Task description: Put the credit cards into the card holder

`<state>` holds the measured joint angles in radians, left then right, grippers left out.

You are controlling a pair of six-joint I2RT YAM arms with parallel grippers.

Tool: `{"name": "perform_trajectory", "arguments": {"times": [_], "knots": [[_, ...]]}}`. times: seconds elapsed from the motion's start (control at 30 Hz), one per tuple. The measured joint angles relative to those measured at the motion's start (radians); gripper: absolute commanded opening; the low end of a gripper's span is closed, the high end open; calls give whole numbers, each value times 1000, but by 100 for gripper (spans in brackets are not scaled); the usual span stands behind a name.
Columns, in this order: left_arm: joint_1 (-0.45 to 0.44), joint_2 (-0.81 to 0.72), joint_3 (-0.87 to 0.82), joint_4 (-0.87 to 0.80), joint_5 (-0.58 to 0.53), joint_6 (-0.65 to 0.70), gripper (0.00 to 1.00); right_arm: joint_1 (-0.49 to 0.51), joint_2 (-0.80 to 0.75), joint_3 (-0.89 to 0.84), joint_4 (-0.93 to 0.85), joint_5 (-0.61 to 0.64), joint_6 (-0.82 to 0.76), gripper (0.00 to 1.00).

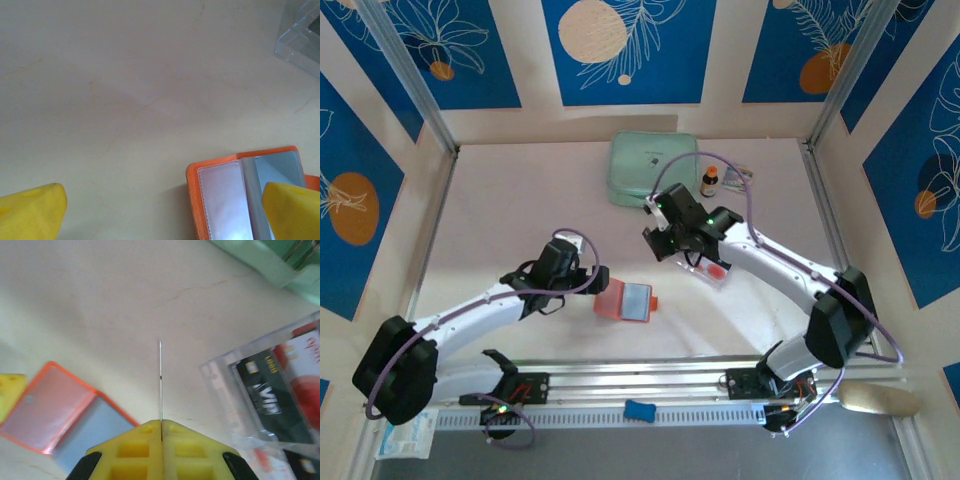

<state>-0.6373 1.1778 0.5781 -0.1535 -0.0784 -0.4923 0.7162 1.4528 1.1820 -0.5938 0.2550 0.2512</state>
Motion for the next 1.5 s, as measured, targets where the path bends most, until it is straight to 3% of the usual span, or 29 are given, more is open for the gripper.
{"name": "perform_trajectory", "arguments": {"times": [0.33,0.53,0.83,1.5], "knots": [[-93,32,16,-80,-66,48,100,9,-246,-469,419,-148,516,0],[-113,57,11,-112,-117,45,100,73,-273,-638,630,-144,695,0],[-119,57,-24,-131,-154,-2,100,152,-212,-703,855,-90,809,0],[-134,90,-40,-155,-186,-119,100,203,-30,-707,1057,-40,868,0]]}}
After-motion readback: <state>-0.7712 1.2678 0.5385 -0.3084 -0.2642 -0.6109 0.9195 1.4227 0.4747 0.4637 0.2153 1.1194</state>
